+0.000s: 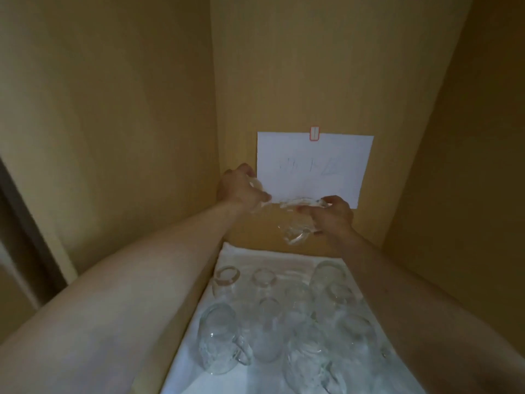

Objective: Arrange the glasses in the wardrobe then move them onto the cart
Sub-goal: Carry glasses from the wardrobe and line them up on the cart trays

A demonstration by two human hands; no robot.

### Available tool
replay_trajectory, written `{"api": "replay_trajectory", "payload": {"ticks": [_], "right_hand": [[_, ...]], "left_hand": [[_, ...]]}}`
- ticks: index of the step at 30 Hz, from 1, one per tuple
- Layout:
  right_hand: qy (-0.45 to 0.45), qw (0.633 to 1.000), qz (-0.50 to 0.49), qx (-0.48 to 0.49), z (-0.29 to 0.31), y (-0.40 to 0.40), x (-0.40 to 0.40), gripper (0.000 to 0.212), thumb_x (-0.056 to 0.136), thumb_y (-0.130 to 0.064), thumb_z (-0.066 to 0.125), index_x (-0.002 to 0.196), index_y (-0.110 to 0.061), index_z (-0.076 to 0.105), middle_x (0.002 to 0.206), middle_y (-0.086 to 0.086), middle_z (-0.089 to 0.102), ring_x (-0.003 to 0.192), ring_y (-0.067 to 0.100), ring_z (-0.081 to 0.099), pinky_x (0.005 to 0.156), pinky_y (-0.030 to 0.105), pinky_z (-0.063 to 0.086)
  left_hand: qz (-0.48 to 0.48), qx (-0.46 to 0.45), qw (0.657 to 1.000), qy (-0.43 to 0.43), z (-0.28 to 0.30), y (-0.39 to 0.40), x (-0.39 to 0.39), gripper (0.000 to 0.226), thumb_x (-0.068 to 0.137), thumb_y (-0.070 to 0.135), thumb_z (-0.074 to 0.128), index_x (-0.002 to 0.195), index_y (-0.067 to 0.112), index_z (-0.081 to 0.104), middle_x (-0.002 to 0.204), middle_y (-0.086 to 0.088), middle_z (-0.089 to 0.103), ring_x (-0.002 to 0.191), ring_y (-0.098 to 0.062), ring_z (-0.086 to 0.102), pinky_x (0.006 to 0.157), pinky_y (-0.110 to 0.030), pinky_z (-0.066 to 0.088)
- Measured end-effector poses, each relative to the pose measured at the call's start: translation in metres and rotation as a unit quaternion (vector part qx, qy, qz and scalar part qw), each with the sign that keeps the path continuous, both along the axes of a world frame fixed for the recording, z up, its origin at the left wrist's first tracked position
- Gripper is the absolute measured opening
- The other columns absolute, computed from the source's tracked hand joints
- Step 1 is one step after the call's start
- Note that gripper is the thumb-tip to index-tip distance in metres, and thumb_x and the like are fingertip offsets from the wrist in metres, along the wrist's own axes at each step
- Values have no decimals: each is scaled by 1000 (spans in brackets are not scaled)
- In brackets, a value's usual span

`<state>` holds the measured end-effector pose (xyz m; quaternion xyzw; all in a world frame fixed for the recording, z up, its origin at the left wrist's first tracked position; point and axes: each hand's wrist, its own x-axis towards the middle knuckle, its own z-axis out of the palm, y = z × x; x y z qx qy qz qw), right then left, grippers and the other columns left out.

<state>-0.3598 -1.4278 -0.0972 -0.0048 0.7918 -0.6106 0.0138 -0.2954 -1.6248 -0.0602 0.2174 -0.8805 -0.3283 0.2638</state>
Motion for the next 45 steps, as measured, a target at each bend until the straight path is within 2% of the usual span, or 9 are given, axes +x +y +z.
{"api": "replay_trajectory", "payload": {"ticks": [4,13,17,20,23,28,34,40,45], "right_hand": [[-63,979,19,-191,17,26,24,68,64,-29,97,116,3,66,99,14,68,96,30,71,66,47,64],[-92,867,123,-474,24,61,100,41,89,-34,73,122,-11,65,119,15,71,109,34,70,96,49,56],[-83,826,188,-525,27,72,134,56,92,-43,68,139,-13,59,135,14,65,127,33,60,112,46,43],[-92,798,216,-555,23,84,161,58,87,-34,74,138,-13,58,135,13,65,125,30,62,114,44,41],[-90,804,210,-549,22,96,188,54,81,-17,79,131,-6,60,129,17,68,113,30,69,109,45,46],[-84,828,167,-529,24,117,229,52,75,-5,83,123,-1,64,120,20,71,108,34,71,102,52,52],[-46,878,125,-460,13,148,278,60,78,-32,84,130,-10,66,120,9,67,95,20,64,84,30,49],[-43,849,164,-500,-5,175,311,31,85,-28,78,110,-11,77,119,13,69,111,29,64,105,44,49],[-32,842,160,-515,-9,195,326,32,81,-19,84,110,-5,78,124,20,68,118,38,65,103,56,50]], "left_hand": [[19,53,996,76,24,11,24,61,59,38,96,105,27,58,116,-5,58,91,-24,59,67,-28,49],[-55,315,936,148,37,55,96,75,63,31,92,119,18,43,125,-15,59,107,-33,64,88,-48,58],[-79,445,879,150,36,73,133,79,69,22,90,134,-3,52,77,-10,61,55,-18,59,64,-35,56],[-98,496,852,139,32,81,160,62,76,17,85,130,0,60,64,-2,55,43,-12,49,87,-48,58],[-122,524,832,137,32,91,185,44,81,14,79,122,0,68,64,-1,53,54,-14,48,98,-49,53],[-192,541,808,129,33,105,222,36,86,12,75,118,-2,67,58,2,49,41,-8,43,82,-35,49],[-205,533,814,102,28,129,257,62,72,23,87,127,12,59,110,-12,71,85,-23,69,70,-32,52],[-272,569,774,58,21,157,283,73,68,0,85,133,11,54,120,-17,69,89,-30,71,63,-36,60],[-300,580,757,16,14,175,290,44,67,-7,76,108,8,68,103,-12,72,106,-35,66,95,-54,56]]}}
